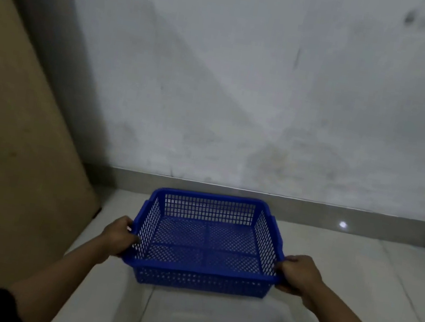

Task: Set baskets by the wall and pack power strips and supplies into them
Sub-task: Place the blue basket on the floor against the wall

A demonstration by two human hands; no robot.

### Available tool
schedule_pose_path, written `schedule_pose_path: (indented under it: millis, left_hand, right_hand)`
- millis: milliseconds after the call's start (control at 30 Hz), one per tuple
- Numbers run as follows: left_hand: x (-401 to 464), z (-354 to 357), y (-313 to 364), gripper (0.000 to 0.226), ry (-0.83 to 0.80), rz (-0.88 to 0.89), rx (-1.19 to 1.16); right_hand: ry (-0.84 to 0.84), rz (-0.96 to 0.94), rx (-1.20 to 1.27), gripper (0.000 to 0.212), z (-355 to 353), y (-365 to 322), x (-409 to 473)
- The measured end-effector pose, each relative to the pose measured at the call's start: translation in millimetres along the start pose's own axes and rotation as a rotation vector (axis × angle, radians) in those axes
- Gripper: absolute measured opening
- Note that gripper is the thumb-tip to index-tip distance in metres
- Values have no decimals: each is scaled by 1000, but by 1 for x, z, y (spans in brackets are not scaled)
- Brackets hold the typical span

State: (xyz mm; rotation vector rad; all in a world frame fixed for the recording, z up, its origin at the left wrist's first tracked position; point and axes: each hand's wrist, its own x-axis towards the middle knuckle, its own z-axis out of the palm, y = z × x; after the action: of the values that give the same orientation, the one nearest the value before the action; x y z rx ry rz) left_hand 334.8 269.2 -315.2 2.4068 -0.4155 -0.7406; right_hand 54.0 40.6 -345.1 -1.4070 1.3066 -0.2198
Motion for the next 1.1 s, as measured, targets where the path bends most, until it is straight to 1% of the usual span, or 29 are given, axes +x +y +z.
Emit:
schedule_pose_path:
  millis: [67, 133, 200, 267, 300, 367, 433, 467, 533, 600, 667, 700, 767, 833, 933, 1000, 1100]
  left_hand:
    - [2, -13, -15, 31, 29, -36, -14]
    - [3, -17, -19, 38, 44, -25, -18]
    - [4, -15, -11, 49, 75, 42, -2]
    - [2, -8, 6, 50, 58, 152, 51]
    - [0, -1, 17, 47, 30, 205, 81]
    - [-9, 19, 42, 50, -58, 265, 157]
    - [-21, 41, 66, 53, -178, 341, 294]
    - [-27, 54, 76, 51, -257, 377, 371]
    - [-41, 76, 88, 48, -407, 403, 579]
    - [-49, 96, 85, 52, -479, 344, 833]
    - [-56, 111, 65, 57, -465, 258, 1044]
    - [-60, 115, 52, 57, -433, 243, 1095]
    - [-64, 114, 30, 56, -364, 282, 1095]
    - [-68, 107, 16, 48, -312, 338, 1068]
    - [-70, 98, 12, 43, -219, 392, 1192]
    - [-70, 96, 13, 44, -214, 408, 1267]
    - [-64, 92, 13, 48, -230, 374, 1300]
  right_hand:
    - [-12, 0, -7, 7, 28, -6, 0]
    - [-31, 5, 7, 5, 47, -7, -1]
    - [-65, 19, 45, 8, 56, -7, -2]
    - [-154, 59, 83, 10, 55, -7, -5]
    - [-210, 84, 83, 13, 51, -8, -7]
    - [-322, 123, 71, 17, 39, -8, -12]
    - [-402, 145, 85, 16, 30, -4, -17]
    - [-421, 147, 86, 16, 28, -2, -19]
    - [-400, 142, 75, 16, 31, 2, -22]
    - [-350, 113, 44, 15, 39, 5, -23]
    - [-317, 92, -3, 16, 46, 6, -23]
    - [-311, 88, -27, 16, 50, 7, -23]
    - [-304, 88, -61, 14, 55, 8, -21]
    - [-301, 96, -79, 13, 60, 8, -20]
    - [-278, 75, -76, 13, 65, 8, -18]
    - [-252, 43, -61, 14, 70, 7, -18]
    - [-260, 31, -27, 14, 74, 2, -22]
